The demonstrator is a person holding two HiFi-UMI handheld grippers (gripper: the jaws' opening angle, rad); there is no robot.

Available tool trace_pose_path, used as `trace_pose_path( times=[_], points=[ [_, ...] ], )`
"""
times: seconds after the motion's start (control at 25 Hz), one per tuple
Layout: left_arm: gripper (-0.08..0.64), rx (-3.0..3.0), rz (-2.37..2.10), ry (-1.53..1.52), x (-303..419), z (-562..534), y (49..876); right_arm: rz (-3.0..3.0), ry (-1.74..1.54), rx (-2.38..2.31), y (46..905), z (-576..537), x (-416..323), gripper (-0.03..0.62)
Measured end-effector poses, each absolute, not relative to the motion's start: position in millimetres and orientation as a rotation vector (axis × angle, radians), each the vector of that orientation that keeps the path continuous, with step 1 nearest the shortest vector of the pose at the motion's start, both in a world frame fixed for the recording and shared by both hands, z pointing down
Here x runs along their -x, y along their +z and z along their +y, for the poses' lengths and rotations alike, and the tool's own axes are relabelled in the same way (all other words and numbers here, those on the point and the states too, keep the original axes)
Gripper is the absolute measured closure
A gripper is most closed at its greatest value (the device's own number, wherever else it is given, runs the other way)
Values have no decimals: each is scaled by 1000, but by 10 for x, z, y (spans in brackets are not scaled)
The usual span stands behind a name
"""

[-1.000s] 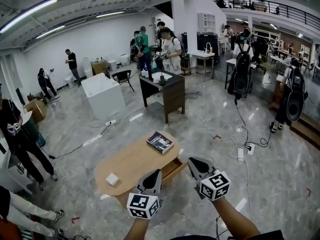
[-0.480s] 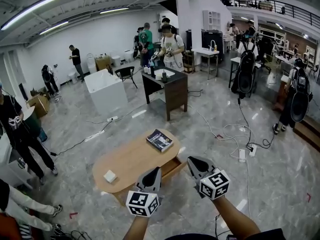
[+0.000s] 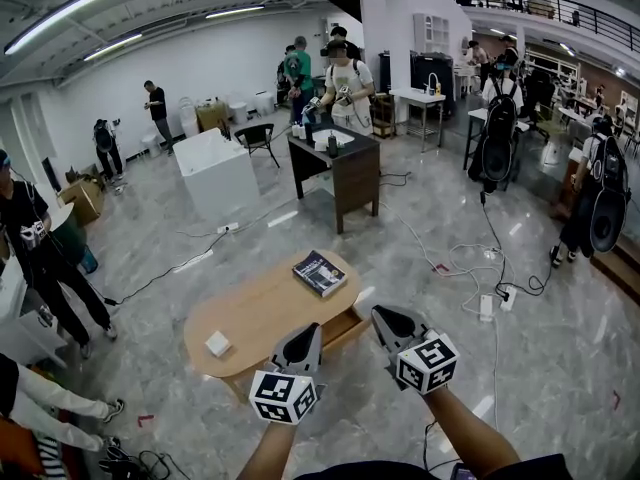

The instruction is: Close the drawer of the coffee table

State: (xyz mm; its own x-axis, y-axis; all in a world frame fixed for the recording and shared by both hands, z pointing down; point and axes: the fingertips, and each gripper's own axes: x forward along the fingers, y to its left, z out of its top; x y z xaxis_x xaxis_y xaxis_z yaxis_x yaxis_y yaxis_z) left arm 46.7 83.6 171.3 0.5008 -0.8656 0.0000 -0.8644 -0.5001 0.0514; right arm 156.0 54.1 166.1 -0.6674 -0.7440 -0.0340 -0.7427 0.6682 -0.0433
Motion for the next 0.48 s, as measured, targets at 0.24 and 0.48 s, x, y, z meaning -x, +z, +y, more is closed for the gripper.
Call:
trace_pose_path(
  times=[0.24,0.48],
  points=[
    [558,-2669,-1564,-26,-470,833,1751,2829,-51,1241,1700,524,-1540,580],
    [558,-2661,-1587,-16,-430,853,1730,2842,-73,1220,1755,501,-1468,580]
  ],
)
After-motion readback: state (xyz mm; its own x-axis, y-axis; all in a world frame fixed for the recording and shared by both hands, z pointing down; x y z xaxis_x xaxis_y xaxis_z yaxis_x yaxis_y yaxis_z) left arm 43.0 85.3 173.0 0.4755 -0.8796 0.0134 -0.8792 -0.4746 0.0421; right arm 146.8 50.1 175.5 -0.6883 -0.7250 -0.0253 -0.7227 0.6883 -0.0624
